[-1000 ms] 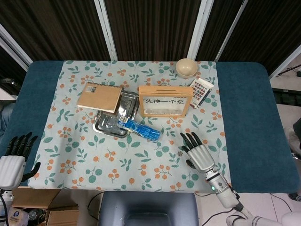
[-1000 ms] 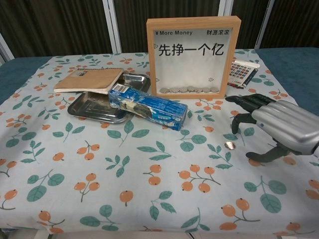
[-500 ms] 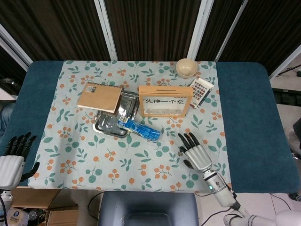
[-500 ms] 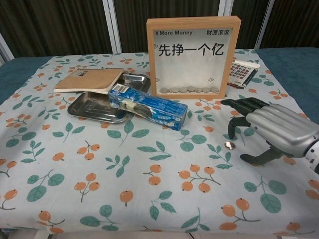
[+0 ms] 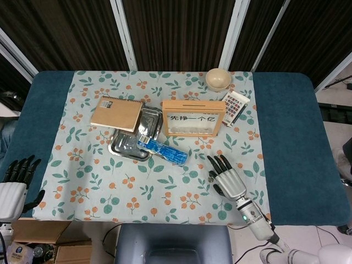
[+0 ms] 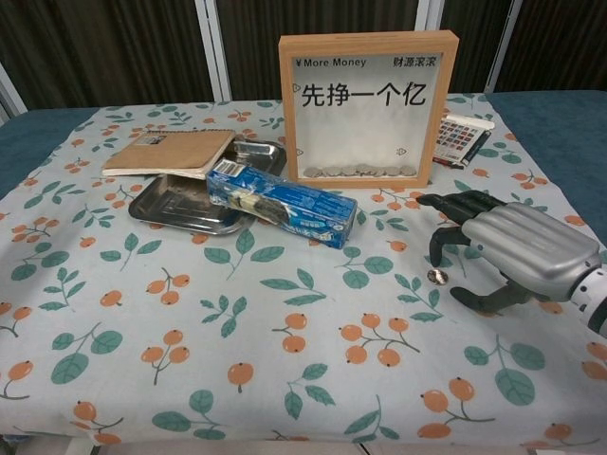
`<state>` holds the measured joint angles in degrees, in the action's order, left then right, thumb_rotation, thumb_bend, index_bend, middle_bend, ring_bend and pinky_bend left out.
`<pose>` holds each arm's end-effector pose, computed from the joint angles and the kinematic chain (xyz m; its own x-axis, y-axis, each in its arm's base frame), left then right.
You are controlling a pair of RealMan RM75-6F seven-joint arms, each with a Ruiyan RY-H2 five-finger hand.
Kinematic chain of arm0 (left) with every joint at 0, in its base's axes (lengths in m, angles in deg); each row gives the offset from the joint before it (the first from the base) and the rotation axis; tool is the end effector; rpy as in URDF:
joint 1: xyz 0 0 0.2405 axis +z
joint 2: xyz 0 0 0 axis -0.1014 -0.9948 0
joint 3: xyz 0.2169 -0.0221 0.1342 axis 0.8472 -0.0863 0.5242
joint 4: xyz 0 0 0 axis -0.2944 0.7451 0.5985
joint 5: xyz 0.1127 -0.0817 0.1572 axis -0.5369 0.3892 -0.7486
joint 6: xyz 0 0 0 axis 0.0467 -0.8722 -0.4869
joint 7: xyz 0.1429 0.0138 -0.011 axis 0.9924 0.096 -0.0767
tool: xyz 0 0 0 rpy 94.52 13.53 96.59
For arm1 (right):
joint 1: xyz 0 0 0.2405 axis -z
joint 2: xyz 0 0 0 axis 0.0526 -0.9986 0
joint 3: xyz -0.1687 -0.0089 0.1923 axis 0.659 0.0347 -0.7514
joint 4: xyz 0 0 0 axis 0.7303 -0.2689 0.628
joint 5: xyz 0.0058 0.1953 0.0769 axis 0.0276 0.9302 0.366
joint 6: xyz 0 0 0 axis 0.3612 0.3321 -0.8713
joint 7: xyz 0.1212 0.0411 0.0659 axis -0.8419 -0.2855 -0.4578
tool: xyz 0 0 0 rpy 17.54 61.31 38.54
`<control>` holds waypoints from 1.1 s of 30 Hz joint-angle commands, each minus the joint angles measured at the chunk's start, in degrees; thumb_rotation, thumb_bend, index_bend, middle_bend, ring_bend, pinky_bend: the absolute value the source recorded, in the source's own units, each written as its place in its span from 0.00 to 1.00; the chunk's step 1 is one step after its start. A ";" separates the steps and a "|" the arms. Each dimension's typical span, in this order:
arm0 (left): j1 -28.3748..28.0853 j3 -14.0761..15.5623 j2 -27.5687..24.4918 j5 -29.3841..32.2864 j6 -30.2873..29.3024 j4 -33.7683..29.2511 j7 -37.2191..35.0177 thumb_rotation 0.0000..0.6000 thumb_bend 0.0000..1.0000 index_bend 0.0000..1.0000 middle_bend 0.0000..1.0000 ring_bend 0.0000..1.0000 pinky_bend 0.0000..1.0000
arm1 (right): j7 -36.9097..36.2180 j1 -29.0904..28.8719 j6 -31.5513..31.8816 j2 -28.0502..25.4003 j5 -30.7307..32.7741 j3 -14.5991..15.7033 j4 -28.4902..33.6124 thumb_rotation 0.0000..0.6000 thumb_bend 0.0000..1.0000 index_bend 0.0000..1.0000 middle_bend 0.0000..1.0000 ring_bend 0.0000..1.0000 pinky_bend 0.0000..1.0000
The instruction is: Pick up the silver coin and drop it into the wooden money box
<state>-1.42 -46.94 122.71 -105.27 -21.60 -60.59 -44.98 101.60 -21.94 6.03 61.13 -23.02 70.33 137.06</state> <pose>-0.3105 0.1929 0.1617 0.4836 -0.0234 0.8750 0.8717 -0.0768 -0.4839 -0.2371 -0.2662 -0.0609 0.5931 -0.0819 0.8010 -0.7433 -0.4380 0.5056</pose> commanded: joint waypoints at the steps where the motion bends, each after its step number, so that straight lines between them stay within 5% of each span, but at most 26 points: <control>1: 0.05 -0.05 -0.08 0.13 -0.02 -0.07 -0.14 1.00 0.33 0.00 0.00 0.00 0.00 | -0.09 -0.07 0.00 0.08 0.04 0.10 -0.07 1.00 0.41 0.54 0.00 0.00 0.00; 33: -0.01 -0.07 0.17 0.49 0.50 0.51 -0.79 1.00 0.33 0.00 0.00 0.00 0.00 | 0.26 -1.16 -0.60 1.17 1.38 0.12 -1.40 1.00 0.41 0.61 0.00 0.00 0.00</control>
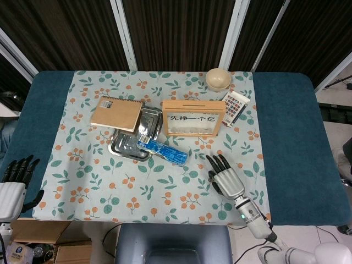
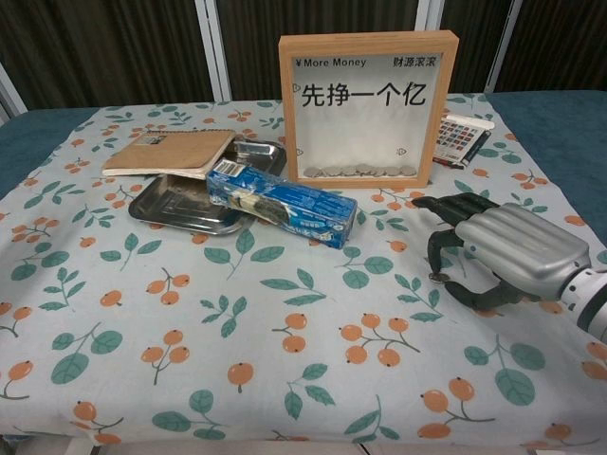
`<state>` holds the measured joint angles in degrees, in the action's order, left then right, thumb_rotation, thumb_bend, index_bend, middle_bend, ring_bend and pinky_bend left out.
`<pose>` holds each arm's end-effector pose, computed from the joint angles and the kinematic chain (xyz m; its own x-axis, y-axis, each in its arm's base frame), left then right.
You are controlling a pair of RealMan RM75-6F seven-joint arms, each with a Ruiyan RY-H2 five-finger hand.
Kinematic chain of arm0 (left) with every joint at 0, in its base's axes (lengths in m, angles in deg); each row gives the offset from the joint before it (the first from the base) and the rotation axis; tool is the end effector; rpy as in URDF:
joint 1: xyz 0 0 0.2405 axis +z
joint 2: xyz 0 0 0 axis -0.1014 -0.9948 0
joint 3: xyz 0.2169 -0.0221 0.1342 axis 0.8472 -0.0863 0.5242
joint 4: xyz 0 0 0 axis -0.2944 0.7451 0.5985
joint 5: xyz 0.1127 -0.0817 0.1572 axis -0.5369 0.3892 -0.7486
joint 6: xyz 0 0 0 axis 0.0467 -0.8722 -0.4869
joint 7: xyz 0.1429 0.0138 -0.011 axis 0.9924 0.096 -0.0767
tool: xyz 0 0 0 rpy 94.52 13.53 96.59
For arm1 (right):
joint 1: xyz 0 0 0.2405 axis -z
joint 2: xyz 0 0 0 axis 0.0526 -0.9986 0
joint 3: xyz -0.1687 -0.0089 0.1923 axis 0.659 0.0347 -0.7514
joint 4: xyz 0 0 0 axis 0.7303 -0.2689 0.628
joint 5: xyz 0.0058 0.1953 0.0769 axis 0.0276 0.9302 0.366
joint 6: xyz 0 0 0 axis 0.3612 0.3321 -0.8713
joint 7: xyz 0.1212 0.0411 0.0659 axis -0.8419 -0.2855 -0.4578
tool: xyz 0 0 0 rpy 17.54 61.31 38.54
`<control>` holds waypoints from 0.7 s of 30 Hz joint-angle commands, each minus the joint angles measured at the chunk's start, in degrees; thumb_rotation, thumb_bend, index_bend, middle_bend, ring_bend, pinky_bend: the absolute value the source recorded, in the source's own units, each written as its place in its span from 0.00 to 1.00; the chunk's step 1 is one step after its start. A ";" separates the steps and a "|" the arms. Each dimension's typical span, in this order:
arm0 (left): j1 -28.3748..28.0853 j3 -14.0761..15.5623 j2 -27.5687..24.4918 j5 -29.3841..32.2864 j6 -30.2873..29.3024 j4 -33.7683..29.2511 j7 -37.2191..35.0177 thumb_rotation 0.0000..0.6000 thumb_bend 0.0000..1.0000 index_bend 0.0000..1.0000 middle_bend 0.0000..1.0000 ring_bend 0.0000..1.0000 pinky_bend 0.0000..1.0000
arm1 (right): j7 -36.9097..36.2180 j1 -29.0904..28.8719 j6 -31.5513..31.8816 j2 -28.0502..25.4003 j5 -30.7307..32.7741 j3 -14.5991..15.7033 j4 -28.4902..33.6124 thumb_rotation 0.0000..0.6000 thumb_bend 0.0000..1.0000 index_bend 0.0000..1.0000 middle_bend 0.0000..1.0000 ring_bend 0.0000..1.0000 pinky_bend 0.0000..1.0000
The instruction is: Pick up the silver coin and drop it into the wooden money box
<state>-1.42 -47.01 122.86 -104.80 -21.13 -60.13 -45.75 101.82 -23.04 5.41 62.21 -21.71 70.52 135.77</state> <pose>-0.3133 0.1934 0.1614 0.4765 -0.0158 0.8790 0.8766 -0.0684 -0.4764 -0.2354 -0.2709 -0.0662 0.5999 -0.0875 0.7953 -0.7407 -0.4365 0.5107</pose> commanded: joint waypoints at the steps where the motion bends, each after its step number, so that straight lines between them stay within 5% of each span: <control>1: -0.02 0.01 0.04 -0.01 0.05 0.09 -0.06 1.00 0.33 0.00 0.00 0.00 0.00 | 0.10 -0.10 0.00 0.16 0.13 -0.13 -0.20 1.00 0.41 0.62 0.00 0.00 0.00; 21: -0.13 -0.09 0.60 -0.06 0.06 1.84 -1.94 1.00 0.33 0.00 0.00 0.00 0.00 | -1.41 -1.46 1.89 1.79 -1.22 -0.34 -3.07 1.00 0.42 0.60 0.00 0.00 0.00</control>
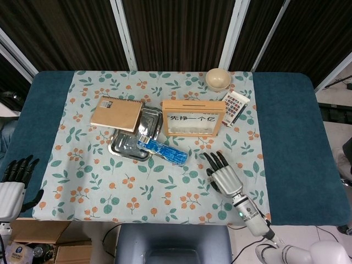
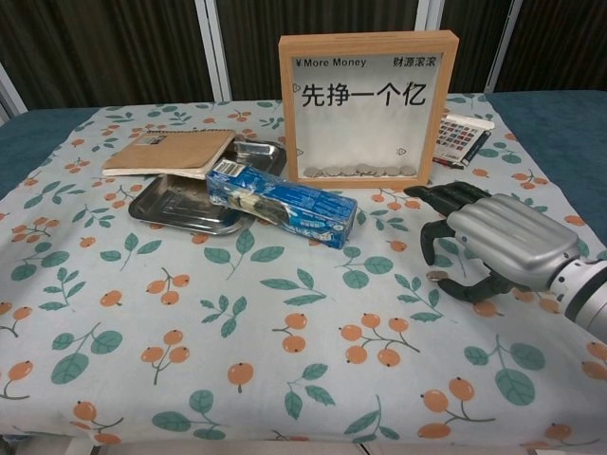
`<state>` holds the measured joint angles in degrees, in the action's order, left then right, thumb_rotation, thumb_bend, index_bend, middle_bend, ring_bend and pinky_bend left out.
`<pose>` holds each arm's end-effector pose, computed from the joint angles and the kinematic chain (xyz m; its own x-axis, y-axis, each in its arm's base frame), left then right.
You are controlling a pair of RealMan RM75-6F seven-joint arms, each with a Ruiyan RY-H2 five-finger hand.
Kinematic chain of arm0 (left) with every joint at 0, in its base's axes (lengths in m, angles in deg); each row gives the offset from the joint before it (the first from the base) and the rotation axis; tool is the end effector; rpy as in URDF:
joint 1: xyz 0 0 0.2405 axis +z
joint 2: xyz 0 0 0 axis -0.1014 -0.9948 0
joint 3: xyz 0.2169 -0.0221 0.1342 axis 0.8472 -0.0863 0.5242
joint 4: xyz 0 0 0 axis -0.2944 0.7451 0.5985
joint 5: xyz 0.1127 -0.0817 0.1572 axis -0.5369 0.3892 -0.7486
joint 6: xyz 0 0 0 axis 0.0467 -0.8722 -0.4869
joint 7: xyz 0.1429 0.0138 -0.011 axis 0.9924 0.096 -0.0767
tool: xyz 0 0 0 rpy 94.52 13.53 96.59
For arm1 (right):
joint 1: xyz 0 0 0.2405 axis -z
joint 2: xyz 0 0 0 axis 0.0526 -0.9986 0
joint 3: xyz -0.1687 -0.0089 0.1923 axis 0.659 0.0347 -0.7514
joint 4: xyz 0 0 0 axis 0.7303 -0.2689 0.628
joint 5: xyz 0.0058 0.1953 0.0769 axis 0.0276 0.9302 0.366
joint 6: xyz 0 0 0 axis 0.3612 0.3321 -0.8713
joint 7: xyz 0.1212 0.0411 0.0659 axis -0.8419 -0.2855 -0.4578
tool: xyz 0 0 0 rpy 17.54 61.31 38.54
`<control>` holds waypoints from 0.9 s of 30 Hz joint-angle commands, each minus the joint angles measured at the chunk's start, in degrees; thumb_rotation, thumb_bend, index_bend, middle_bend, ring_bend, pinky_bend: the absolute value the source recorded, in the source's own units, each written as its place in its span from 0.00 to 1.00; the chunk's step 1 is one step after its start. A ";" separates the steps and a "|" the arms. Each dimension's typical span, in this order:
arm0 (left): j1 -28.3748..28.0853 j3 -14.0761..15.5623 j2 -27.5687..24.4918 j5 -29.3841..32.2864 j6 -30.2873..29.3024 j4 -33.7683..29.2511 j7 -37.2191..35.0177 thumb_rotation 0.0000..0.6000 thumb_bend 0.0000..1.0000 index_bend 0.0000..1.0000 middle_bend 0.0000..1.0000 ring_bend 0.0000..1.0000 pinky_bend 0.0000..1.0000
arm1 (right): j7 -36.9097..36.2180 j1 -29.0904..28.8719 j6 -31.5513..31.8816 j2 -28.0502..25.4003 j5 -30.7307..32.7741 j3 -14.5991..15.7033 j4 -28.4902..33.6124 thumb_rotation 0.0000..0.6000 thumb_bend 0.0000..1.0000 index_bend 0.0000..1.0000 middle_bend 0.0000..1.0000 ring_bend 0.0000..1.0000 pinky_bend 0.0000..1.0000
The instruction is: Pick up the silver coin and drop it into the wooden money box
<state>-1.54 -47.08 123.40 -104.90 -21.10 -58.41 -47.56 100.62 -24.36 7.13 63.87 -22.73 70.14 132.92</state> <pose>-0.3176 0.1949 0.1614 0.4667 -0.0175 0.8843 0.8817 -0.0700 -0.4667 -0.2279 -0.2787 -0.0677 0.5925 -0.0408 0.8046 -0.7295 -0.4509 0.5143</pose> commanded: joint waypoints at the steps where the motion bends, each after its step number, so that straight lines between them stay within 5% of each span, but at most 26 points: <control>1: 0.01 -0.02 0.10 0.05 0.00 0.23 -0.23 1.00 0.33 0.00 0.00 0.00 0.00 | -0.35 -0.21 0.25 0.19 -0.31 0.08 -0.38 1.00 0.42 0.60 0.00 0.00 0.00; 27: 0.20 0.16 0.39 0.30 0.16 1.09 -0.70 1.00 0.33 0.00 0.00 0.00 0.00 | -0.98 -0.84 0.43 1.06 -0.29 0.30 -2.36 1.00 0.55 0.67 0.02 0.00 0.00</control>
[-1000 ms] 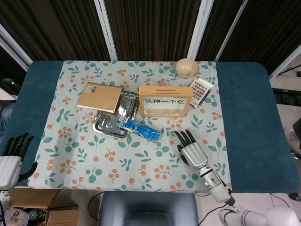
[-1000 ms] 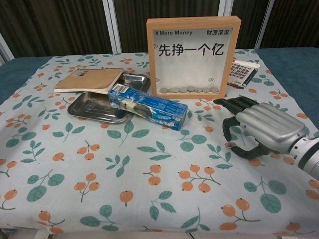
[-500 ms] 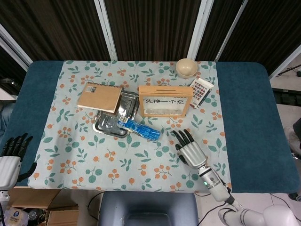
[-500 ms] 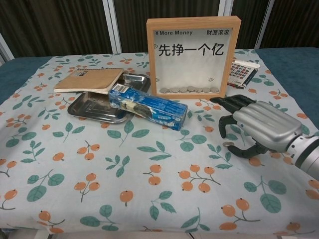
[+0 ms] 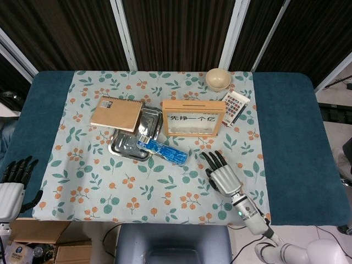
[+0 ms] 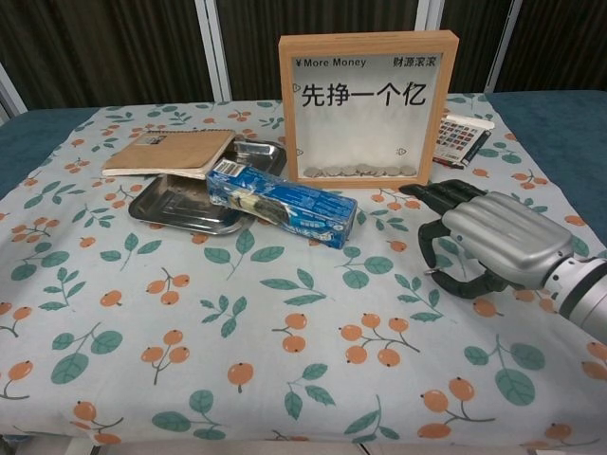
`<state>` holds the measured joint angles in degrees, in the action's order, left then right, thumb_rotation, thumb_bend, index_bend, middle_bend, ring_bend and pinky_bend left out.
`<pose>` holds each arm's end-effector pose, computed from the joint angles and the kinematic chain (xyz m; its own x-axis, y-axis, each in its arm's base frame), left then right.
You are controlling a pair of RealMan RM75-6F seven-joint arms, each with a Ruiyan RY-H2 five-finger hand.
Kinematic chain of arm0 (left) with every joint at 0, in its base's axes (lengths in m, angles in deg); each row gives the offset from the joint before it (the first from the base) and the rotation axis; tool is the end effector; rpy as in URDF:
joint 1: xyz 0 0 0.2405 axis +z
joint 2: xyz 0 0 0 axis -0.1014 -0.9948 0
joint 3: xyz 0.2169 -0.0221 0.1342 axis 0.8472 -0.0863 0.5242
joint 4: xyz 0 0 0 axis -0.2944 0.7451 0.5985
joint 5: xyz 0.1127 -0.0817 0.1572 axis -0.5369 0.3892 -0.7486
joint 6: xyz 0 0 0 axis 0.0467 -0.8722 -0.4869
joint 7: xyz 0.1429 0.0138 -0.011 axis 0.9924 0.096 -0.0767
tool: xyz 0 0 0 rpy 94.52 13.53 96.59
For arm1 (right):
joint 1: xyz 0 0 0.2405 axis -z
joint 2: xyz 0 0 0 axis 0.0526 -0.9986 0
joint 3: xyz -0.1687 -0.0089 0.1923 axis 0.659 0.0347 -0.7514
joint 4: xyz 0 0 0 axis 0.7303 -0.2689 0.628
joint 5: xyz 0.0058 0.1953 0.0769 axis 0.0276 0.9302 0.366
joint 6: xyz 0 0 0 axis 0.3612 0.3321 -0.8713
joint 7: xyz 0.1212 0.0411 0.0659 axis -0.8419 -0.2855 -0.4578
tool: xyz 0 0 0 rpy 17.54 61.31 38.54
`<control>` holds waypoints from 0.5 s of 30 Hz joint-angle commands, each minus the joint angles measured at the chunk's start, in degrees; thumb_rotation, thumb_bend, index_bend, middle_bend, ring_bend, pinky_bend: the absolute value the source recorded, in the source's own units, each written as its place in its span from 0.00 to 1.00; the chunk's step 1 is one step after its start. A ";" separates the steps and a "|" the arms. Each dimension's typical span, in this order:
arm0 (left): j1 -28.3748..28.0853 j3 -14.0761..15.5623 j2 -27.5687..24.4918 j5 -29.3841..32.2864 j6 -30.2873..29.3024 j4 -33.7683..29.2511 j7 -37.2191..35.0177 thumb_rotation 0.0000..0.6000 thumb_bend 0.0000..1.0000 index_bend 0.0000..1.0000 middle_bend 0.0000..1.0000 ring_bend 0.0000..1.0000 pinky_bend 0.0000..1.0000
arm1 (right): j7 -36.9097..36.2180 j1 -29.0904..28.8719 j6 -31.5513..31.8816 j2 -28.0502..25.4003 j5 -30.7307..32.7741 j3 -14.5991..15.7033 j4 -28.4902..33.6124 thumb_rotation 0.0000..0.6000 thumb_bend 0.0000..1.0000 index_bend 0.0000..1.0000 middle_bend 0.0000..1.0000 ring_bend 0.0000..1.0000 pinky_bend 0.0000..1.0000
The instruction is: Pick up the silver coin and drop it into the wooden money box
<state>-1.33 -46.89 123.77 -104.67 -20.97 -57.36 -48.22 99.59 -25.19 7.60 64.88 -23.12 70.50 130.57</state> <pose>-0.3223 0.1935 0.1608 0.4671 -0.0108 0.8841 0.8822 -0.0616 -0.4669 -0.2271 -0.2824 -0.0702 0.5974 -0.0265 0.8015 -0.7182 -0.4625 0.5199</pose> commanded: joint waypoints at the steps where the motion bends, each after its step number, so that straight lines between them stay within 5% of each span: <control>1: 0.00 -0.05 0.02 0.14 0.04 0.08 -0.08 1.00 0.33 0.00 0.00 0.00 0.00 | 0.11 -0.03 -0.11 0.06 0.16 -0.08 0.01 1.00 0.55 0.67 0.02 0.00 0.00; 15: 0.15 -0.02 0.12 0.08 -0.17 0.30 -0.21 1.00 0.33 0.00 0.00 0.00 0.00 | 0.63 0.18 0.56 -0.17 0.50 -0.28 0.37 1.00 0.57 0.71 0.03 0.00 0.00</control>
<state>-1.20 -46.93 123.89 -104.56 -21.12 -57.06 -48.43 100.20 -25.02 8.14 64.74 -22.61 70.22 130.93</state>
